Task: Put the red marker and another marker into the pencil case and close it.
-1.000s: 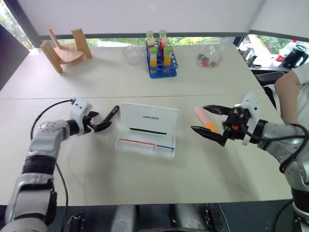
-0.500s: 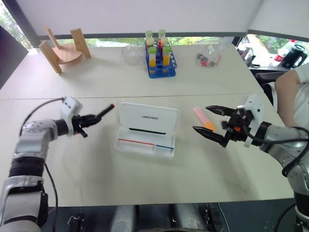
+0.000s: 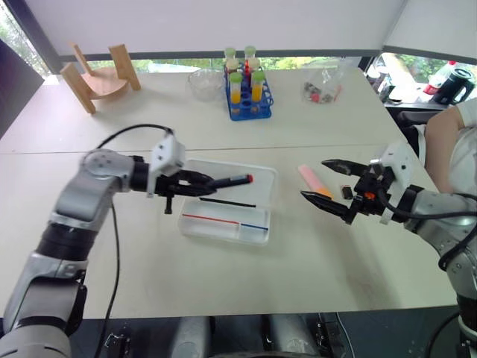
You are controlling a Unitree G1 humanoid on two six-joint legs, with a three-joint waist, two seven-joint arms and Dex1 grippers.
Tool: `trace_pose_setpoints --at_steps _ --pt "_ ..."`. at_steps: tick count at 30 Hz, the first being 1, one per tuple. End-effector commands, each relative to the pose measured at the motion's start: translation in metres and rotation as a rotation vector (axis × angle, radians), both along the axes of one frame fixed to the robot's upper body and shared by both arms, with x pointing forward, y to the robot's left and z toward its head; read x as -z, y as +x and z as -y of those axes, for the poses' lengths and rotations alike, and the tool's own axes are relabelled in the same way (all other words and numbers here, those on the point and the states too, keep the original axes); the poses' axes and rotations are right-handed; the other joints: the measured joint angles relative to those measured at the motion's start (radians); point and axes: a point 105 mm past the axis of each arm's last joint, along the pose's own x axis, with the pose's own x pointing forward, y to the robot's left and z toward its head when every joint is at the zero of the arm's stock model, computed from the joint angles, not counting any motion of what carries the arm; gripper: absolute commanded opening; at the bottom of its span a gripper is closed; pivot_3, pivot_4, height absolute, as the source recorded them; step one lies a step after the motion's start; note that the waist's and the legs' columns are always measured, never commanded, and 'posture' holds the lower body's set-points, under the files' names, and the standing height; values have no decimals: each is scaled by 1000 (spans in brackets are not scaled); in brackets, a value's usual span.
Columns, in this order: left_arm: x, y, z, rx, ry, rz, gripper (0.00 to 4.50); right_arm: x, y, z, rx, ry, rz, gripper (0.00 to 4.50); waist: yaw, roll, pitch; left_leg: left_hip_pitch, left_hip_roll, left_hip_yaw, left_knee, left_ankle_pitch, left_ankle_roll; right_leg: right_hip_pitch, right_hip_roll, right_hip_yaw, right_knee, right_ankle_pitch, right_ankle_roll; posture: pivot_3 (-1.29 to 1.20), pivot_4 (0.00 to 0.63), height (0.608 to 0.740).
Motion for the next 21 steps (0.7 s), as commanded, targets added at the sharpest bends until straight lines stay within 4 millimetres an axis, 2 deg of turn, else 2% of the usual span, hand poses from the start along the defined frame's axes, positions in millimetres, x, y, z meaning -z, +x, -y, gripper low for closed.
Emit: trace_pose_setpoints --at_steps 1,7,11,15,16,18,21 --pt "13 6 7 87 114 87 331 -14 -6 2 8 -15 63 4500 1 0 0 0 0 0 0 0 0 0 0 0 0 0 0 0 150 740" --pt "31 6 13 156 171 91 331 -12 -9 2 24 -16 64 4500 1 0 0 -1 0 0 0 0 0 0 0 0 0 0 0 0 150 740" --pt "32 10 10 122 177 83 2312 -12 -8 2 23 -18 65 4500 1 0 0 -1 0 0 1 0 0 0 0 0 0 0 0 0 150 740" --pt "25 13 11 82 128 80 4324 -8 -6 1 26 -20 51 4500 1 0 0 -1 0 0 1 0 0 0 0 0 0 0 0 0 150 740" --pt "19 13 10 61 94 73 4465 -6 -3 2 39 -32 45 4500 1 0 0 -1 0 0 1 0 0 0 0 0 0 0 0 0 150 740" --pt "6 11 9 29 27 56 4465 1 5 6 79 -76 31 4500 -2 0 0 -1 0 0 1 0 0 0 0 0 0 0 0 0 150 740" --pt "-17 -2 -2 -10 -87 -3 4465 19 21 14 168 -137 -32 4500 -9 0 0 -1 0 0 1 0 0 0 0 0 1 0 0 0 150 740"
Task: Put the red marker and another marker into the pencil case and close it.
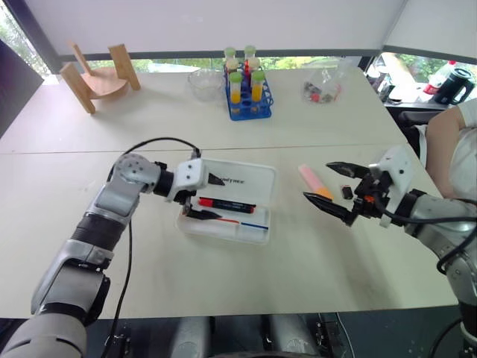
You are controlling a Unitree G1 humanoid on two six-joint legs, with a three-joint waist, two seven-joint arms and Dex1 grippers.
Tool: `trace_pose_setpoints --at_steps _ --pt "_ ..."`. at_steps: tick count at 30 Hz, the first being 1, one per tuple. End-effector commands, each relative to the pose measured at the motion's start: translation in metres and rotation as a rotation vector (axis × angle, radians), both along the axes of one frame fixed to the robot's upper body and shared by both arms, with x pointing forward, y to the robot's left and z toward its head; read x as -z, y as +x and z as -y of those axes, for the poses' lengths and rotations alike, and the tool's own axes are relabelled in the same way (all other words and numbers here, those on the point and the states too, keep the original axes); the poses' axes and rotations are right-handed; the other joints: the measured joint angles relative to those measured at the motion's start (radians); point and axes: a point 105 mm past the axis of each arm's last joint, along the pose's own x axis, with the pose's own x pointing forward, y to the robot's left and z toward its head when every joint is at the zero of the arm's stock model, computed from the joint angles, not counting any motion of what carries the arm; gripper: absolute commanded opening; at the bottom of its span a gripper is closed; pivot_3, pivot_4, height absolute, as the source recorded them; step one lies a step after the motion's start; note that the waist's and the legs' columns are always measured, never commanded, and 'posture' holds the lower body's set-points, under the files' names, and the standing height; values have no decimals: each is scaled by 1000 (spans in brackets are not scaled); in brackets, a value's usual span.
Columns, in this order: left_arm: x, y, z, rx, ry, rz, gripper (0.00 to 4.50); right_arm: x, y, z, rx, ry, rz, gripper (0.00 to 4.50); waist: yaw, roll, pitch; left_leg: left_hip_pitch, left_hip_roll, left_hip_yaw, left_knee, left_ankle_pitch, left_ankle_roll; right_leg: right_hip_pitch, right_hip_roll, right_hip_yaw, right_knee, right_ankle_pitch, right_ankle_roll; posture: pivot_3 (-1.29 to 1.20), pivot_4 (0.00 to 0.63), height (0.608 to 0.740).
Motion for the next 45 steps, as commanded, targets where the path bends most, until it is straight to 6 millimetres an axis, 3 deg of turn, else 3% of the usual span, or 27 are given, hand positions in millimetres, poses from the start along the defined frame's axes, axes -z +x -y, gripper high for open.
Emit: trace_pose_setpoints --at_steps 1,9,15,18,23,24,28,30,32,35,38,45 --pt "-39 -15 -15 -57 -154 -38 4465 13 19 11 103 -72 -34 4500 -8 0 0 0 0 0 0 0 0 0 0 0 0 0 0 0 150 740" --pt "-53 -70 -69 -270 -247 -244 4465 48 64 22 261 -60 -188 4500 -24 3 2 0 1 0 -1 0 0 -1 0 1 0 0 0 0 150 740" --pt "-48 -90 -90 -418 -264 -256 4465 70 81 20 287 -45 -282 4500 -18 4 4 0 1 0 -1 0 0 0 -1 0 0 0 0 0 150 740" --pt "-45 -96 -95 -470 -277 -249 4500 74 84 20 296 -43 -315 3668 -20 3 4 1 1 0 -1 0 0 0 -1 0 0 0 0 0 150 740" --pt "-44 -101 -97 -505 -297 -252 4500 66 85 23 302 -27 -322 1168 -20 3 4 1 1 0 -1 0 0 0 -1 0 0 0 -1 0 150 740" --pt "-44 -101 -98 -509 -300 -252 4500 64 85 22 300 -22 -320 850 -20 3 4 1 1 0 -1 0 0 0 -1 0 0 0 -1 0 150 740" --pt "-45 -97 -100 -524 -309 -249 4500 40 76 13 211 -28 -273 881 -20 4 5 1 1 0 -1 0 0 -1 -1 0 0 0 -1 0 150 740" --pt "-48 -95 -101 -531 -316 -245 4500 16 60 6 98 -58 -219 881 -17 6 6 0 1 0 -2 0 0 -1 -1 0 0 0 -1 0 150 740" --pt "-49 -94 -105 -538 -315 -246 4500 -7 30 -6 -73 -88 -216 881 -14 8 8 -1 1 0 -2 0 0 -2 -1 0 0 0 -1 0 150 740" --pt "-50 -94 -107 -542 -309 -248 4500 -18 -2 -25 -260 -122 -223 881 -19 8 8 -1 1 0 -2 0 0 -2 -1 0 -1 0 0 0 150 740" --pt "-53 -89 -111 -551 -304 -225 4500 -22 -21 -69 -463 -37 -214 881 -30 4 8 2 3 1 -3 0 0 -1 1 0 -1 0 -1 0 150 740" --pt "-57 -94 -111 -550 -305 -216 4500 6 -19 -139 -634 -17 -237 881 -24 3 9 1 3 1 -2 0 0 -2 1 0 0 1 -2 0 150 740"
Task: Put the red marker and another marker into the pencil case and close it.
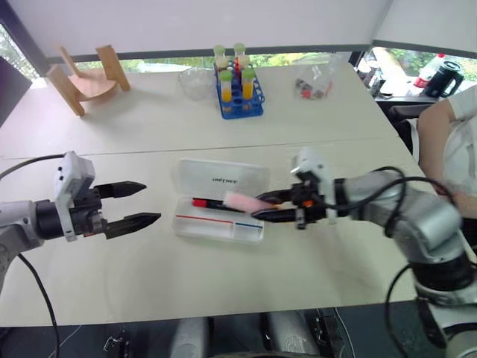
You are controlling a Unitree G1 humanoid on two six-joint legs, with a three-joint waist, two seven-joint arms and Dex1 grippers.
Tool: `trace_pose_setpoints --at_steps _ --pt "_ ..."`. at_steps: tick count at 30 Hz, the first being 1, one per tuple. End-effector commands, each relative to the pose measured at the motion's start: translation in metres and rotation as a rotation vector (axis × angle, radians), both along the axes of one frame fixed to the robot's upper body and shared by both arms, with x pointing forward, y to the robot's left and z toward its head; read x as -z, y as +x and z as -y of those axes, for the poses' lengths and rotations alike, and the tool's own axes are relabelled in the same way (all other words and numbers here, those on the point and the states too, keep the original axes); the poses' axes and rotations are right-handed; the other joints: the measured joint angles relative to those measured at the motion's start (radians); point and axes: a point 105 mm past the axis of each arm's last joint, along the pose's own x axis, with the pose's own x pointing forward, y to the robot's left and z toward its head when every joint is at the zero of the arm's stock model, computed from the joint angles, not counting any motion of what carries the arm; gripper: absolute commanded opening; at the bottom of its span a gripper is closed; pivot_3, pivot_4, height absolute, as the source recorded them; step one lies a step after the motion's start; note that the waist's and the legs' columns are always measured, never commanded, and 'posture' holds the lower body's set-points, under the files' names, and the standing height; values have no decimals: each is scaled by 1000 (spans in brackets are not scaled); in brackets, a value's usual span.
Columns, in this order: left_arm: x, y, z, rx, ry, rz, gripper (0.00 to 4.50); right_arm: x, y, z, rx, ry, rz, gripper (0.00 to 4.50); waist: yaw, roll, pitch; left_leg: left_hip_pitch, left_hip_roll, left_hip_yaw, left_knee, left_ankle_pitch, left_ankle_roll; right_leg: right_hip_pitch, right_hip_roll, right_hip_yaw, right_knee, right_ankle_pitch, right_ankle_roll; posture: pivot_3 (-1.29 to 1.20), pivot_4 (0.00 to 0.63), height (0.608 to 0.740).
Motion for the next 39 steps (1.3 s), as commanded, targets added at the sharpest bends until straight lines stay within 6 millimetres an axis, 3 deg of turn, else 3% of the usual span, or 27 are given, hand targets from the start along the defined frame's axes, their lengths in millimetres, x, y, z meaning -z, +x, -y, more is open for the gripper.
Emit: trace_pose_setpoints --at_steps 1,7,17,24,26,28,30,33,37,39 --pt "-13 -7 0 9 15 49 4500 8 6 -30 -54 -7 38 881 3 0 0 0 0 0 0 0 0 -1 0 0 0 0 0 0 150 740" --pt "-13 -26 5 61 26 4 4500 41 19 -73 -90 -88 31 881 2 -2 1 -2 0 -1 0 0 -1 -2 -1 0 0 0 0 0 150 740" --pt "-18 -33 1 72 67 3 4500 49 18 -90 -120 -114 36 881 2 -2 1 -2 -1 0 -1 1 -1 -2 -1 0 0 0 0 0 150 740" --pt "-16 -30 2 65 62 8 4500 50 24 -90 -100 -124 41 4476 1 -1 1 -2 0 0 -1 1 -1 -3 -1 0 0 0 0 0 150 740" --pt "-15 -29 3 65 59 10 4500 43 29 -87 -86 -107 49 4476 2 -1 1 -2 -1 0 -1 1 -1 -3 -1 0 0 0 0 0 150 740" --pt "-15 -28 4 67 54 14 4500 23 38 -74 -29 -56 58 4476 2 -1 1 -2 -1 0 -1 1 -1 -3 -1 0 0 0 0 0 150 740" --pt "-14 -27 6 71 43 15 4500 -4 47 -47 62 0 76 4476 6 -1 1 -2 -1 0 -1 1 -1 -3 -1 0 0 0 0 0 150 740" --pt "-11 -25 8 83 31 13 4500 -37 54 13 258 41 105 4476 18 -1 1 -3 -2 -1 -1 1 -1 -2 -3 -1 -1 0 0 0 150 740" --pt "-8 -22 10 101 19 12 4500 -51 54 74 489 12 123 4476 26 -2 1 -3 -2 0 -2 0 -1 -2 -2 -1 -2 0 0 0 150 740" --pt "-7 -17 12 119 13 16 4500 -40 53 117 673 -40 99 4476 25 -1 1 -3 -1 0 -3 0 -1 -3 -2 0 -2 0 0 0 150 740"
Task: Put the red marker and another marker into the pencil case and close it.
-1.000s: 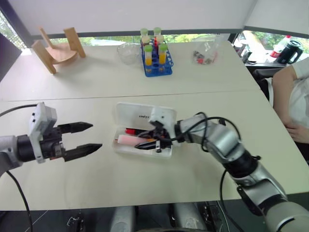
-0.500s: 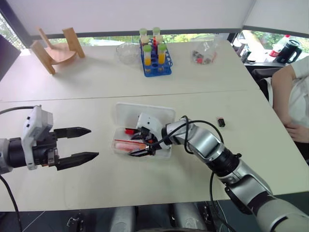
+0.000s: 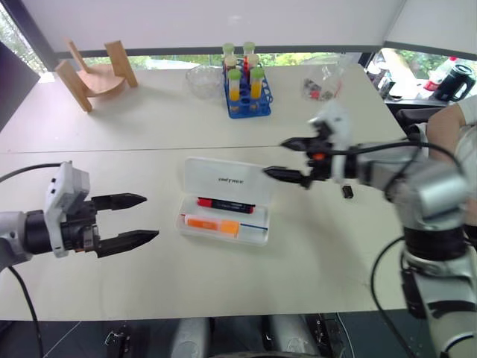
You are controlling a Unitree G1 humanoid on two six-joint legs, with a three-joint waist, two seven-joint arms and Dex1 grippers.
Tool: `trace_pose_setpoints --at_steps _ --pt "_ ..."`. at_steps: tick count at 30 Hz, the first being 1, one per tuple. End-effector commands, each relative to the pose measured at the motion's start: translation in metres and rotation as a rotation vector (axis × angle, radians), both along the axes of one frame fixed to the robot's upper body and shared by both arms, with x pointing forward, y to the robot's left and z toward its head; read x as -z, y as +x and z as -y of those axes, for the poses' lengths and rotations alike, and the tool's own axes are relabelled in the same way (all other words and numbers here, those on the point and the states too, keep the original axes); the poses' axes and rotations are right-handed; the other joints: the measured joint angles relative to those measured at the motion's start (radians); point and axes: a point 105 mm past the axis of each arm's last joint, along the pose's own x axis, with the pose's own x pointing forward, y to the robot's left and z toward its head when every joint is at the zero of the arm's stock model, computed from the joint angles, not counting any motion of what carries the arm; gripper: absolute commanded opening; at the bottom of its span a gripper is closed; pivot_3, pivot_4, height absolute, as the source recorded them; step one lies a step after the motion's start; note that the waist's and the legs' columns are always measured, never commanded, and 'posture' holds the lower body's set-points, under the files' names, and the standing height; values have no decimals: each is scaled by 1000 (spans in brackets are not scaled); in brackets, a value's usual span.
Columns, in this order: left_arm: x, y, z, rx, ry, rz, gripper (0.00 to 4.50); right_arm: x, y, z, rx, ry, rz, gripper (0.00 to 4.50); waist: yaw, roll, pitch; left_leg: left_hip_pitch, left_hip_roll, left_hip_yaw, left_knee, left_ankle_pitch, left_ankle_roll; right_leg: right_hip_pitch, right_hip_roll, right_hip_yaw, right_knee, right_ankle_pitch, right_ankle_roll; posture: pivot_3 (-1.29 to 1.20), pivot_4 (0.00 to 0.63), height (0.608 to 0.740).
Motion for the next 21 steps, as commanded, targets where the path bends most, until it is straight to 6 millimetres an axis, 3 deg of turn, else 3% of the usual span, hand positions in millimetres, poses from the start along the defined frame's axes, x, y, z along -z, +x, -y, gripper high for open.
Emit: trace_pose_setpoints --at_steps 1,3,5,11,17,20,21 --pt "-4 8 3 41 -8 40 4500 14 -5 60 274 -48 -24 4476 5 0 0 0 0 0 0 0 0 0 0 0 0 0 0 0 150 740" --pt "-4 15 6 61 -9 52 4500 39 -5 91 419 -117 -50 4476 9 0 0 0 0 0 0 0 0 1 0 0 0 0 0 0 150 740" --pt "-4 18 8 71 -9 57 4500 61 -3 104 490 -127 -80 4476 4 0 0 0 -1 2 2 0 0 1 0 1 0 0 0 0 150 740" --pt "-3 21 9 74 -4 64 4500 101 9 121 614 -77 -119 4476 -28 0 0 2 2 6 2 0 0 0 1 4 2 0 0 0 150 740" --pt "-1 19 7 50 -2 65 4500 119 16 117 628 -31 -147 4476 -28 -1 -1 3 2 6 2 0 0 2 1 4 3 0 0 0 150 740" --pt "-1 20 6 38 -4 71 4500 122 20 109 614 -19 -156 3654 -29 -2 -1 4 2 6 3 0 0 2 1 4 3 0 0 0 150 740" --pt "-1 20 6 35 -4 73 4500 120 20 107 602 -18 -151 3113 -28 -2 -1 5 2 6 3 0 0 3 1 4 3 0 0 0 150 740"
